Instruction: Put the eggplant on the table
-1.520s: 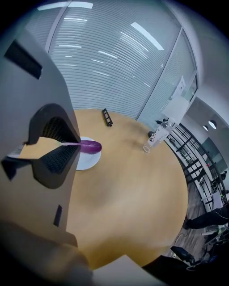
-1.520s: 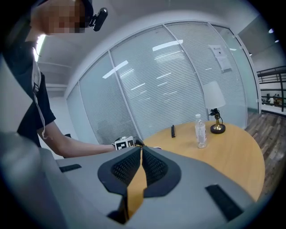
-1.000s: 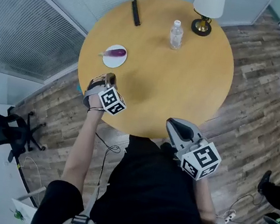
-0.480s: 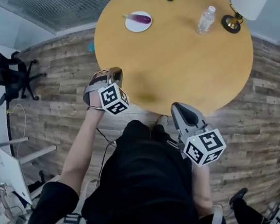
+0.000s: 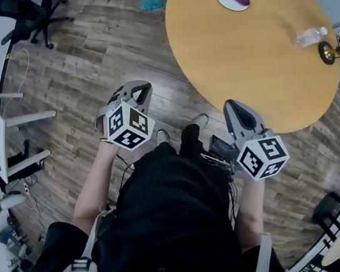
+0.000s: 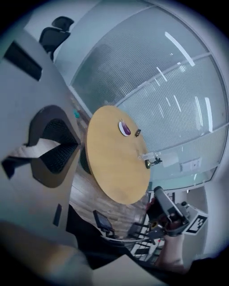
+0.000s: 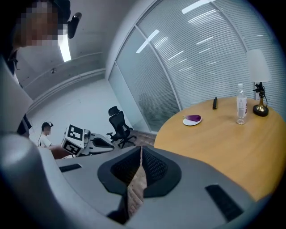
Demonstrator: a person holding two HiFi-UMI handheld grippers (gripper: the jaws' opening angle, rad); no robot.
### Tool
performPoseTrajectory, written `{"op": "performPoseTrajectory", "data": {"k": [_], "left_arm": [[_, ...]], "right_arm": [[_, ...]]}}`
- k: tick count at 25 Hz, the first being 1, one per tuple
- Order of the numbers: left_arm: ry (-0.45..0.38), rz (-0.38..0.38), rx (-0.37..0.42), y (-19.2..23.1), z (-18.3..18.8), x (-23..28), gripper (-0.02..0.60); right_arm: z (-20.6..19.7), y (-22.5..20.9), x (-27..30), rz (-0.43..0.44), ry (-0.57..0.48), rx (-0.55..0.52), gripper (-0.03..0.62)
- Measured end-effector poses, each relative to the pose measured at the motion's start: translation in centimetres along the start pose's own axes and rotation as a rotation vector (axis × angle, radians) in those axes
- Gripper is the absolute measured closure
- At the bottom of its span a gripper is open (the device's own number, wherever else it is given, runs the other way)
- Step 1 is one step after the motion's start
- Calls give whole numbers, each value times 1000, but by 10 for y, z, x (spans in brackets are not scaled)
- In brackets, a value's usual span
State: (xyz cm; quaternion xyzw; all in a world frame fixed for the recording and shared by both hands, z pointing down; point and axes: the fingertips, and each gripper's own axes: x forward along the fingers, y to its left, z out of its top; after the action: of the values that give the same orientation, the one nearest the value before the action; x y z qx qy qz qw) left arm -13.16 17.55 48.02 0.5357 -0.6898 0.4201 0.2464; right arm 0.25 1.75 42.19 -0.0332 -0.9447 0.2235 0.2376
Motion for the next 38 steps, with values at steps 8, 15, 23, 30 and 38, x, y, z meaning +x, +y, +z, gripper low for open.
{"op": "performPoseTrajectory", "data": {"k": [8,15,23,30,38], "left_arm": [[-158,-150,-506,-28,-102,-82,570],[-448,-424,-727,-70,-85,-127,571],[-728,-497,-735,-68,-51,-183,571],[-761,-560,-649,-87,-31,-206,571],[-777,-593,-647,-107,-7,-210,571]], "right_arm": [[-34,84,15,22,49,-31,572],[-67,142,-18,-1,50,-87,572],[-95,167,-66,-77,32,-156,572],[-96,178,-98,-71,-33,-179,572],[-67,164,-130,-117,-157,-156,572]]}}
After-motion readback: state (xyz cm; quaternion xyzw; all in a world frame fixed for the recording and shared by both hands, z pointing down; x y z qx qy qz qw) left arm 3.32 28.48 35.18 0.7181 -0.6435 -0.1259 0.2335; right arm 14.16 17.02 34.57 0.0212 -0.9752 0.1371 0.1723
